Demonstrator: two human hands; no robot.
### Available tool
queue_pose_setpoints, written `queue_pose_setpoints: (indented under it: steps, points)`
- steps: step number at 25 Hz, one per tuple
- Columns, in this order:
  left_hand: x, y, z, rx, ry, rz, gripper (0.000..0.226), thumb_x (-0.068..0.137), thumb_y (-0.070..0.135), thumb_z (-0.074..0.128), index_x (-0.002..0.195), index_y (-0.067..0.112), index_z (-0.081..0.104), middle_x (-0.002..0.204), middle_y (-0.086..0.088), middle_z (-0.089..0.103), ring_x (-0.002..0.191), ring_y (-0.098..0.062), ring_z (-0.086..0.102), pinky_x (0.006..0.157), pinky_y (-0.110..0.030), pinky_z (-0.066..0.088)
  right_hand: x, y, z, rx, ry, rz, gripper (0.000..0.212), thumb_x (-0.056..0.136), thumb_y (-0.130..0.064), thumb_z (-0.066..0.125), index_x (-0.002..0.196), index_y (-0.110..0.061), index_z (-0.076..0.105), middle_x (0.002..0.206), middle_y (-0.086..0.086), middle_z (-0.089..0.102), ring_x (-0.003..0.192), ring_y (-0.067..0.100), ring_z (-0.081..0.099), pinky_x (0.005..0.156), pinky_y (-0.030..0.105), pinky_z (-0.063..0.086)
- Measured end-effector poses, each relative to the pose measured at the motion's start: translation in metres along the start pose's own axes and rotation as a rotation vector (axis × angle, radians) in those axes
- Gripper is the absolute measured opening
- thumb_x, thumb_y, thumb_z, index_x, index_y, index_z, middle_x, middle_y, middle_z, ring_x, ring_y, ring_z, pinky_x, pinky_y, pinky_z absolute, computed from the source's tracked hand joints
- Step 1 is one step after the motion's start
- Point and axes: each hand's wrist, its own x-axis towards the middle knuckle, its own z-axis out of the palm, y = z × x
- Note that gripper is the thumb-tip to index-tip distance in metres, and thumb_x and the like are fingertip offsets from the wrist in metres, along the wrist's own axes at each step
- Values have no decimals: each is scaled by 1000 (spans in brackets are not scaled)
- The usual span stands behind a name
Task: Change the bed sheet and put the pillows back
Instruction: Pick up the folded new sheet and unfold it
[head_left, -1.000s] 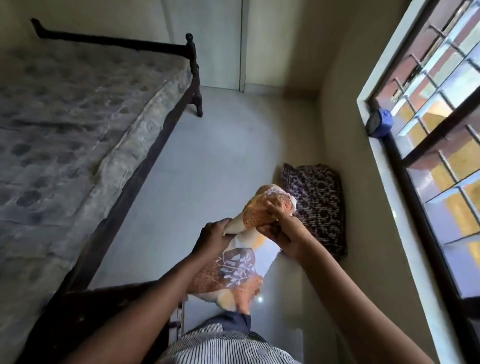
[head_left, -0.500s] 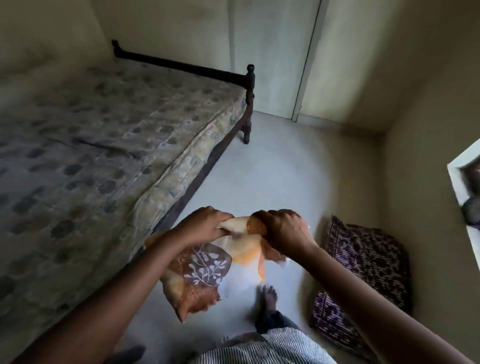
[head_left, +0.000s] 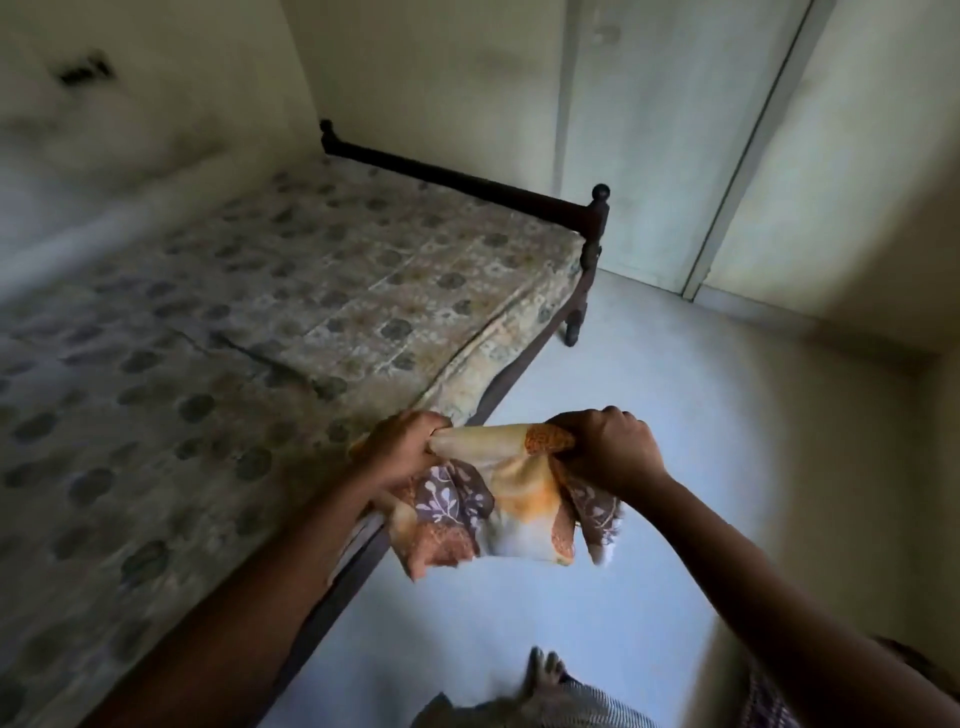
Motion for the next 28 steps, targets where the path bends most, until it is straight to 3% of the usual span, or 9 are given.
queue_pose_setpoints:
  steps: [6, 9, 13, 16, 18, 20, 24, 26, 28]
  points:
    - [121, -39, -87, 103, 410, 116, 27, 53, -7, 65, 74, 9, 62, 77, -10, 63, 73, -30, 61, 61, -30, 35, 124, -24, -17, 82, 223, 5, 38, 84, -33, 55, 120, -45, 56, 94, 10, 69, 90, 36, 62, 69, 32, 43]
    - [179, -71, -130, 138, 497, 139, 25, 53, -4, 62, 74, 8, 62, 78, -12, 64, 74, -32, 61, 61, -33, 43, 205, -49, -15, 71, 384, -63, 42, 79, -28, 60, 120, -40, 59, 92, 10, 71, 87, 35, 65, 68, 33, 47]
    - [221, -126, -140, 132, 554, 78, 35, 52, -3, 66, 87, 1, 68, 94, -18, 68, 87, -31, 60, 76, -32, 37, 275, -73, 8, 33, 548, -179, 44, 65, -19, 61, 106, -33, 70, 76, -2, 74, 57, 21, 67, 43, 21, 45]
    - [235, -217, -97, 74, 346, 57, 40, 73, 18, 44, 103, 8, 68, 110, -14, 65, 103, -32, 61, 84, -38, 49, 319, -83, 78, 130, 247, -240, 50, 73, -12, 52, 119, -25, 63, 108, 1, 71, 85, 23, 70, 65, 27, 54]
    - [225, -266, -53, 73, 105, 17, 48, 68, 36, 46, 109, 20, 65, 114, -8, 64, 107, -31, 61, 86, -41, 52, 317, -88, 123, 212, -132, -113, 52, 84, -16, 56, 135, -26, 49, 134, 2, 55, 120, 22, 55, 97, 30, 44]
    - [214, -283, -28, -12, -120, -106, 67, 63, 54, 43, 112, 15, 66, 117, -10, 64, 109, -28, 61, 91, -37, 48, 306, -89, 151, 269, -292, 4, 52, 88, -21, 55, 138, -28, 42, 141, -2, 47, 130, 17, 42, 105, 28, 35]
    - [230, -282, -4, -208, -198, -225, 70, 73, 58, 43, 114, 4, 63, 112, -15, 64, 105, -28, 61, 90, -33, 47, 314, -94, 159, 434, -247, 133, 42, 89, -17, 57, 131, -19, 52, 132, 2, 55, 123, 17, 49, 98, 18, 34]
    - [248, -269, -10, -273, -195, -227, 47, 86, 37, 58, 119, 3, 59, 118, -16, 60, 112, -28, 57, 93, -28, 41, 329, -88, 152, 567, -167, 278, 37, 88, -14, 60, 124, -15, 58, 125, 3, 61, 117, 18, 56, 86, 6, 34]
    - [264, -259, -9, -325, -162, -236, 38, 90, 20, 59, 123, 3, 56, 123, -15, 58, 116, -27, 54, 92, -24, 37, 347, -79, 147, 688, -142, 446, 34, 89, -18, 61, 123, -15, 59, 115, 3, 65, 107, 18, 60, 83, 9, 37]
